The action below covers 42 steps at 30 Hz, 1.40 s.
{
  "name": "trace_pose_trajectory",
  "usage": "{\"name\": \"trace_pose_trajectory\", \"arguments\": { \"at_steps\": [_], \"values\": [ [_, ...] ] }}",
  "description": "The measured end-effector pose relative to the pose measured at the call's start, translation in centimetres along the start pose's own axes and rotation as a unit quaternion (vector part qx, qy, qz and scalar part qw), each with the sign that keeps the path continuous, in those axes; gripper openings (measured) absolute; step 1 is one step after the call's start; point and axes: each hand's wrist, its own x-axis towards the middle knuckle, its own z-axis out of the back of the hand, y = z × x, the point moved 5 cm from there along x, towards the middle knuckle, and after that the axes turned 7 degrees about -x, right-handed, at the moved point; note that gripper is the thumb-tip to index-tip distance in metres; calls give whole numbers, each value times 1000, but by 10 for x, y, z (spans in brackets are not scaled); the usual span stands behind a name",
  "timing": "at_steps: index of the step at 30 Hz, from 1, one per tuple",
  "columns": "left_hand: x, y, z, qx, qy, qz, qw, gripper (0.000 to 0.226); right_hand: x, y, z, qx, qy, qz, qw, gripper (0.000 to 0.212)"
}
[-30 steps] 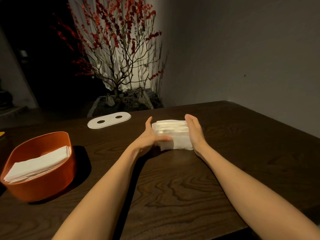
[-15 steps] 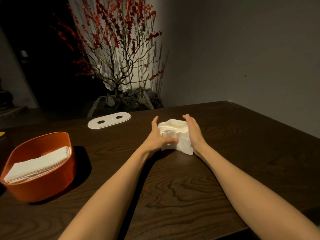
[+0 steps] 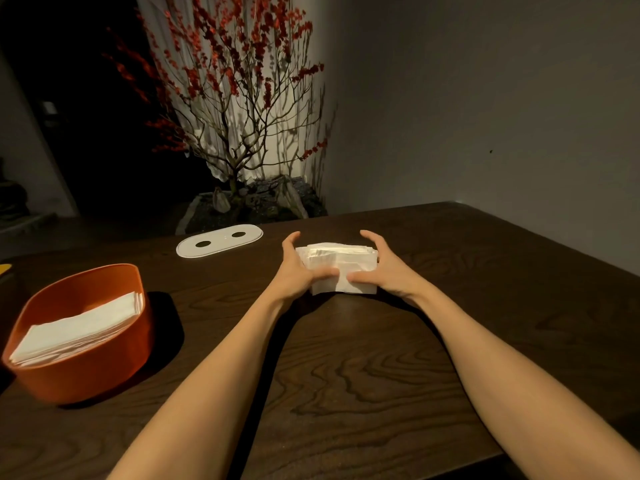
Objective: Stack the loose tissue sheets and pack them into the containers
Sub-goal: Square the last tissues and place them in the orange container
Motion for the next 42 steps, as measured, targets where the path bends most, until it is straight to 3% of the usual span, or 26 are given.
{"name": "trace_pose_trajectory", "arguments": {
  "at_steps": [2, 4, 6, 13, 16, 20, 24, 28, 31, 37, 42],
  "values": [
    [0, 3, 6, 41, -48, -19, 998, 109, 0, 1, 2, 3, -20, 10, 1000, 73],
    [-2, 2, 8, 75, -98, -51, 991, 93, 0, 2, 4, -15, -43, 22, 999, 52],
    [-2, 4, 4, 65, -96, -59, 992, 77, 1, 2, 7, -21, -59, 22, 998, 44],
    [-5, 1, -9, 7, 3, -29, 1000, 81, -1, 1, 6, -16, -4, 27, 999, 49],
    [-5, -2, -11, -8, 31, -35, 999, 69, 0, 1, 5, 3, -5, 27, 1000, 57],
    [-2, -1, -12, -6, 63, -35, 997, 52, 0, -1, 6, 70, -19, -13, 997, 55],
    [1, -1, -10, -4, 89, -22, 996, 51, 9, -13, 9, 153, -14, -63, 986, 64],
    [1, -1, -10, 10, 119, -16, 993, 45, 16, -19, 10, 168, -7, -80, 983, 45],
    [0, 0, -11, 14, 137, -6, 990, 40, 18, -18, 14, 165, -48, -100, 980, 29],
    [1, 0, -11, 25, 168, 12, 985, 47, 28, -19, 20, 111, -93, -221, 965, 37],
    [4, 1, -11, 34, 180, 17, 983, 43, 32, -1, 16, 14, -66, -208, 976, 14]
  ]
}}
